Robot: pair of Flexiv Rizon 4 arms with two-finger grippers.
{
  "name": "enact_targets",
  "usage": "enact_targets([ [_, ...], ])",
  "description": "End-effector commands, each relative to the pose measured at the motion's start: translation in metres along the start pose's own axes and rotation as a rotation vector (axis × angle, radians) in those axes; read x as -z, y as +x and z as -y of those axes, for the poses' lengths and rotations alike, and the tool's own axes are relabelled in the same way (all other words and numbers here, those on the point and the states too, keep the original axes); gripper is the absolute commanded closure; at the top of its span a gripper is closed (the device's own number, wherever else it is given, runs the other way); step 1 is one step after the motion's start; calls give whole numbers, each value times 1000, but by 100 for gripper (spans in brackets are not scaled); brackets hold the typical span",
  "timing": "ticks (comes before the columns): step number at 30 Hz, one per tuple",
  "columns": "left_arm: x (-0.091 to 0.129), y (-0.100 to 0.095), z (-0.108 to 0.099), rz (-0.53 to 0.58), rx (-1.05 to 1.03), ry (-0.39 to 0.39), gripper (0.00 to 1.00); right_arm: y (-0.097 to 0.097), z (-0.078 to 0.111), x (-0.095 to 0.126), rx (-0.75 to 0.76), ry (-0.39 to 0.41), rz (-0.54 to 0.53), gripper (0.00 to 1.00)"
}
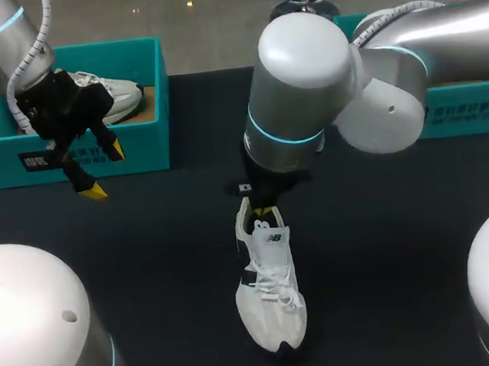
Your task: Take the shoe out of the shoebox, open the shoe tongue, remove and reinsert the insole, then place the shoe into the shoebox
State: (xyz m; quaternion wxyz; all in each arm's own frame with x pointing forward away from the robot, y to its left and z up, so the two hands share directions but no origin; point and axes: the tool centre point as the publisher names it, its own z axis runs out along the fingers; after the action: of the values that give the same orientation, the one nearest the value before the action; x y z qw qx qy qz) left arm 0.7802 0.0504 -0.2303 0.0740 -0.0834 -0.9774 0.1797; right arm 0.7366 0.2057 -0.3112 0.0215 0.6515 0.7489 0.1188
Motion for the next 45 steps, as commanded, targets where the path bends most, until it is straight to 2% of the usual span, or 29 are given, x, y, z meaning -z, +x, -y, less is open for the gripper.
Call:
enact_targets([
  [1,0,1,0,0,0,-2,0,3,-6,-32,3,31,-18,100],
  [9,0,1,0,0,0,-2,0,3,-2,-62,7,73,3,100],
  [19,0,1,0,0,0,-2,0,2,13,-101,-3,121,17,100],
  [27,0,1,0,0,0,-2,0,1,27,-115,-17,162,16,100],
  [33,0,1,0,0,0,-2,0,-6,29,-95,-39,142,37,100],
  [41,0,1,0,0,0,-2,0,-16,16,-54,-44,124,45,100],
  [45,0,1,0,0,0,-2,0,-21,10,-43,-39,141,38,100],
])
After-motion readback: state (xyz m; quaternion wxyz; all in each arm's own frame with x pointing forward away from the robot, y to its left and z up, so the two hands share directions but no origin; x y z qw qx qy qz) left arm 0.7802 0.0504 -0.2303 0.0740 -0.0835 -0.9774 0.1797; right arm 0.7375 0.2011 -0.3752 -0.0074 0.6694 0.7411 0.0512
